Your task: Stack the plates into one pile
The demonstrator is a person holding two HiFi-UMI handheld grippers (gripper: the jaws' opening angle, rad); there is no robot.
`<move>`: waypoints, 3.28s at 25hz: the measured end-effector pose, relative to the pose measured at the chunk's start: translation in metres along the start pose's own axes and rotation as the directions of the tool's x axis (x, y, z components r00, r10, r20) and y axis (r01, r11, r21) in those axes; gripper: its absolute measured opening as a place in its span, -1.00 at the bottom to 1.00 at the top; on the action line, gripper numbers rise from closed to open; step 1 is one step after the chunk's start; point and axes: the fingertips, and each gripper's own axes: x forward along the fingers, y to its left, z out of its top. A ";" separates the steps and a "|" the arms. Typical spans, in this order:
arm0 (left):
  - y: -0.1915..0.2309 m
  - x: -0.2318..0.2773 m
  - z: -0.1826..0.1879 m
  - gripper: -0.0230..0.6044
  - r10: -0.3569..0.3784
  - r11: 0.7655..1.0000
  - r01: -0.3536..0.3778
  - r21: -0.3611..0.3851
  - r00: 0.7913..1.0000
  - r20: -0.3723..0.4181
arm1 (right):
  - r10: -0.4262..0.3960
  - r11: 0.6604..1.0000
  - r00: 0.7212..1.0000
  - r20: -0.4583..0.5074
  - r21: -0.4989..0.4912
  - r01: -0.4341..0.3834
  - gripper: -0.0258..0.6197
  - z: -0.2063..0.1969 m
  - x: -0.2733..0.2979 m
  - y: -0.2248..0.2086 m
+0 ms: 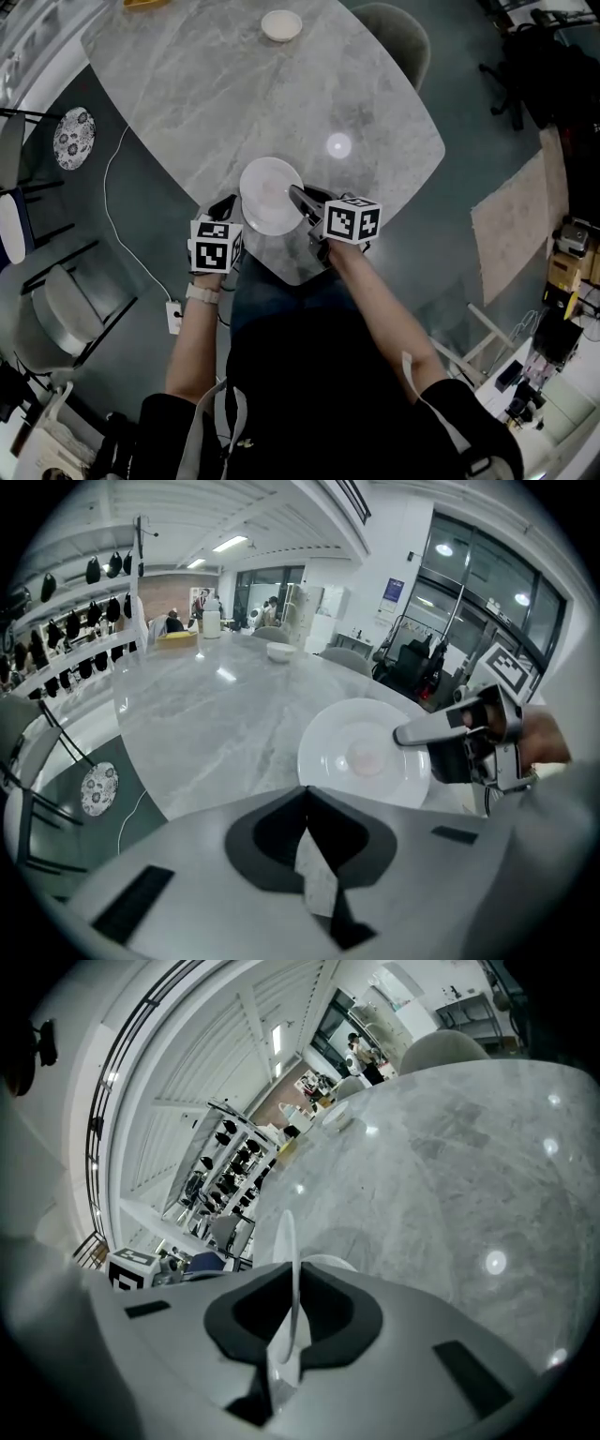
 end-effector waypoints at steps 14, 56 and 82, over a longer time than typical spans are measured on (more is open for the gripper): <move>-0.024 -0.021 -0.036 -0.90 0.045 0.998 -0.044 -0.046 0.999 0.019 | -0.014 0.997 0.998 -0.061 -0.076 0.009 -0.82 -0.031 -0.006 -0.006; 0.020 -0.082 -0.058 -0.90 0.051 0.998 -0.050 -0.028 0.998 0.035 | -0.538 0.684 0.818 -0.204 -0.672 0.283 -0.05 -0.060 -0.005 -0.018; 0.053 -0.200 0.007 -0.90 0.171 0.985 -0.155 -0.079 0.947 0.271 | -0.092 0.721 0.996 0.001 -0.689 0.067 -0.80 0.003 0.007 0.200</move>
